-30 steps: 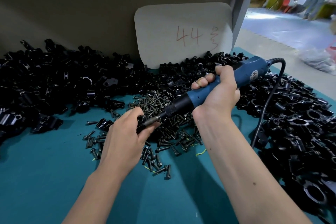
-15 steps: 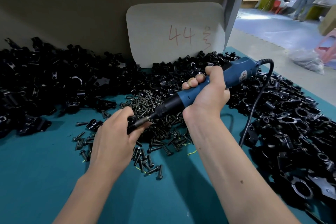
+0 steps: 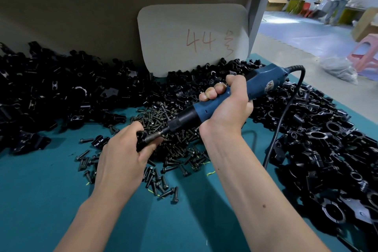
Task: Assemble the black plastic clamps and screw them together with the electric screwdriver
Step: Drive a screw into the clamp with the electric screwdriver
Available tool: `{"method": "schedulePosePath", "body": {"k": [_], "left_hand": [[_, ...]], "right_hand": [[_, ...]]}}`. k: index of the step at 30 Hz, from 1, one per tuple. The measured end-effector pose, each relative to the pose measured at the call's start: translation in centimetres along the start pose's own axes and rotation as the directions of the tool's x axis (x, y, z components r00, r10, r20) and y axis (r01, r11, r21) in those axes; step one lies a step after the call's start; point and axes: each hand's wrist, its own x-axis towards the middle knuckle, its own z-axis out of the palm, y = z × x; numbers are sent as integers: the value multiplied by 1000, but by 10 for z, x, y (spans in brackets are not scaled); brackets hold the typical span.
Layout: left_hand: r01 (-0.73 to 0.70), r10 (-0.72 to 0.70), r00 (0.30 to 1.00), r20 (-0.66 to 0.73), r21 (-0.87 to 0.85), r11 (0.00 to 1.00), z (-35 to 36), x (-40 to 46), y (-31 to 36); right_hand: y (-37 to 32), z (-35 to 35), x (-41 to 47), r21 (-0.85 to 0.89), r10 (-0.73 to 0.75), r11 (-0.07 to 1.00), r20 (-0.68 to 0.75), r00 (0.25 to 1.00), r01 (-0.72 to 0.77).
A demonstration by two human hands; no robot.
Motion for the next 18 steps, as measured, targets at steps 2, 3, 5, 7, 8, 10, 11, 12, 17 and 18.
{"method": "schedulePosePath", "body": {"k": [2, 3, 5, 7, 8, 10, 11, 12, 17, 18], "left_hand": [[-1, 1, 1000, -2, -3, 1000, 1, 0, -1], [-4, 4, 1000, -4, -6, 1000, 1, 0, -2], [-2, 2, 1000, -9, -2, 1000, 1, 1, -2], [4, -4, 1000, -11, -2, 1000, 2, 1, -3], [5, -6, 1000, -12, -5, 1000, 2, 1, -3], [8, -9, 1000, -15, -6, 1000, 3, 1, -4], [8, -8, 1000, -15, -3, 1000, 3, 1, -5], [6, -6, 1000, -17, 0, 1000, 3, 1, -5], [0, 1, 999, -33, 25, 1000, 4, 1, -3], [-6, 8, 999, -36, 39, 999, 5, 1, -2]], "right_hand": [[0, 0, 0, 7, -2, 1000, 0, 1000, 2], [0, 0, 0, 10, -2, 1000, 1, 1000, 2], [0, 0, -1, 12, -1, 1000, 8, 1000, 0], [0, 0, -1, 12, -1, 1000, 12, 1000, 1], [0, 1, -1, 13, -4, 1000, 13, 1000, 4], [-1, 1, -1, 14, -7, 1000, 15, 1000, 7], [-1, 1, -1, 14, -9, 1000, 17, 1000, 9], [-1, 0, -1, 12, -12, 1000, 19, 1000, 12], [-1, 0, 0, -6, -22, 1000, -11, 1000, 22], [-2, 0, 1, -7, -23, 1000, -27, 999, 23]]}}
